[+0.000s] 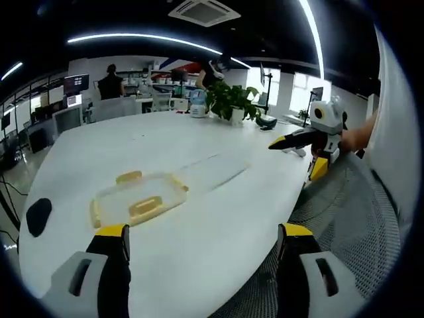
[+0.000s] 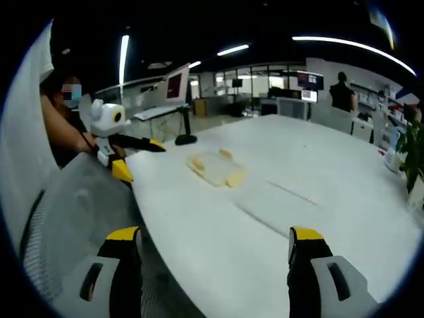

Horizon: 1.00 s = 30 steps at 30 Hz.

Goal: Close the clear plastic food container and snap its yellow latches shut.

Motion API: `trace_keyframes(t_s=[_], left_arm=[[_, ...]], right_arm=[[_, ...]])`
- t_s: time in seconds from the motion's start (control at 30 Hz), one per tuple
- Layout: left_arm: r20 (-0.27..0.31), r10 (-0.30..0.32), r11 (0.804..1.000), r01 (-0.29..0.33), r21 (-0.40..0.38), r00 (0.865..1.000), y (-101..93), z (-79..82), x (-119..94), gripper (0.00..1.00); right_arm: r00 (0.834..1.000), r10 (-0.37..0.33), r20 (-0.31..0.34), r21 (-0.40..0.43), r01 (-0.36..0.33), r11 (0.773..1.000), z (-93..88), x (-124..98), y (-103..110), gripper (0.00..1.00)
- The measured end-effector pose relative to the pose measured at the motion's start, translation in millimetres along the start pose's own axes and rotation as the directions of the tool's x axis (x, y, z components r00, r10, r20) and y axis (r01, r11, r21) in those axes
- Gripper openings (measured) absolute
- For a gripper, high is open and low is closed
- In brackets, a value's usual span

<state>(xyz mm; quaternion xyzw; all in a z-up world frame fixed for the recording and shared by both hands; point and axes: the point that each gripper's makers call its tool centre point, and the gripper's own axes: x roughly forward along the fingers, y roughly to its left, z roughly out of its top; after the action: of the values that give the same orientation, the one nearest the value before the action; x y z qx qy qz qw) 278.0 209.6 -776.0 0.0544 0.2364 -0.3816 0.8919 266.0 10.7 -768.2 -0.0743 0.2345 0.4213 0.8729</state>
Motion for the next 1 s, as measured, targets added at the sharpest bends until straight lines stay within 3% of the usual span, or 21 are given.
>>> trace_keyframes(t_s=[1.0], left_arm=[[0.016,0.004,1.000,-0.004,-0.008,1.000,0.3,3.5,-1.2,0.94]], right_arm=[[1.000,-0.002,0.014,0.007,0.001,1.000,1.8,-0.7,-0.6,0.93]])
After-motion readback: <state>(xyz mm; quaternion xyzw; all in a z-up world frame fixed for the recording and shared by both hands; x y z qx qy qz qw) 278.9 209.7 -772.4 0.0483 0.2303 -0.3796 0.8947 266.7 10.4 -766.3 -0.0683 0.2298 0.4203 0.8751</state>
